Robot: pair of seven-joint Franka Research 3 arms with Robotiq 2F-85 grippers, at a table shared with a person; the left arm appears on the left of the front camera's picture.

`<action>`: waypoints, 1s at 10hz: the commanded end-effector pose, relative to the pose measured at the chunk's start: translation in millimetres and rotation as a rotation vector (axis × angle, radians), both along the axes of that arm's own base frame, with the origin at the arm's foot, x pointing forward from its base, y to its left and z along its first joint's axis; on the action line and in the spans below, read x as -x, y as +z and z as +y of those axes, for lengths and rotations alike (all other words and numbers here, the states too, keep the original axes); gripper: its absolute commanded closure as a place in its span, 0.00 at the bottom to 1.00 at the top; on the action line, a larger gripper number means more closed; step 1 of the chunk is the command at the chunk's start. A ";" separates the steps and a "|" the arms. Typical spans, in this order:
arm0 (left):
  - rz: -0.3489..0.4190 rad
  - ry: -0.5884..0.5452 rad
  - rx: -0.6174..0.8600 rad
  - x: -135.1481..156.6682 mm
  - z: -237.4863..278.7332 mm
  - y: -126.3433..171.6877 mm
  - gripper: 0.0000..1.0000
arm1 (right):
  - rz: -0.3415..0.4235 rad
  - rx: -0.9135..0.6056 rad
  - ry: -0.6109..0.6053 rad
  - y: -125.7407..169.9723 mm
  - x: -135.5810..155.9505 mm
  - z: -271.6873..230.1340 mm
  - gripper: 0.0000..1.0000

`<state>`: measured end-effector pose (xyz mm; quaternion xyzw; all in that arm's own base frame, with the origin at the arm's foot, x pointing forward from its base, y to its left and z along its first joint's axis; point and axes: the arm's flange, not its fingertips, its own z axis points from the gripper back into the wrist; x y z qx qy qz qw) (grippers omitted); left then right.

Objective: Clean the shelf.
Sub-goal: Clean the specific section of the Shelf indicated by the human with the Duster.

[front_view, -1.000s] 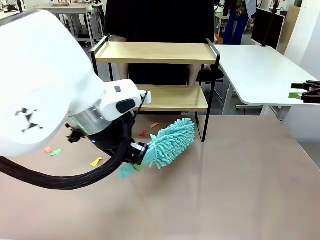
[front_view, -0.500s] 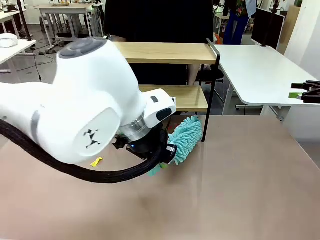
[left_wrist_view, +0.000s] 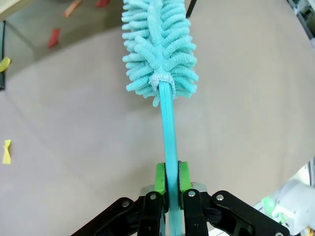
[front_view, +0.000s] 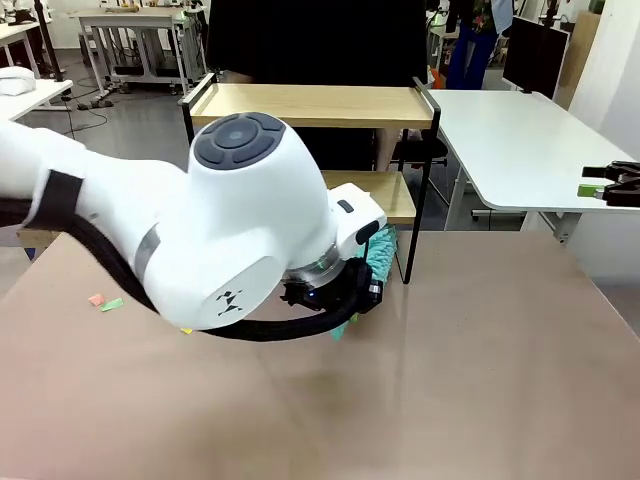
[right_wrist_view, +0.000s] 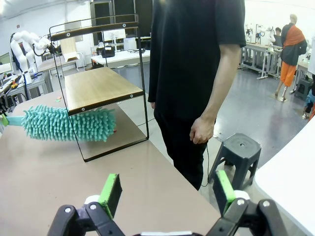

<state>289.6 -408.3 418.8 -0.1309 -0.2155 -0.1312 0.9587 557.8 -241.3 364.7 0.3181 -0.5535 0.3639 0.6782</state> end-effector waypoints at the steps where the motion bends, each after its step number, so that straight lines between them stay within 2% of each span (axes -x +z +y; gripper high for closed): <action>1: -0.041 0.084 0.015 -19.7 -35.4 -23.3 0.87 | -0.004 0.000 0.001 2.8 -0.3 1.9 0.00; 5: -0.068 0.137 0.104 -38.7 -60.9 -42.9 0.87 | -0.004 0.000 0.001 2.8 -0.3 1.9 0.00; 7: -0.078 0.174 0.099 -50.1 -67.6 -53.6 0.87 | -0.004 0.000 0.001 2.8 -0.3 1.9 0.00; 9: -0.073 0.218 0.129 -55.4 -74.9 -71.7 0.87 | -0.004 0.000 0.001 2.8 -0.3 1.9 0.00; 10: -0.066 0.198 0.126 -58.5 -83.4 -83.6 0.87 | -0.004 0.000 0.001 2.8 -0.3 1.9 0.00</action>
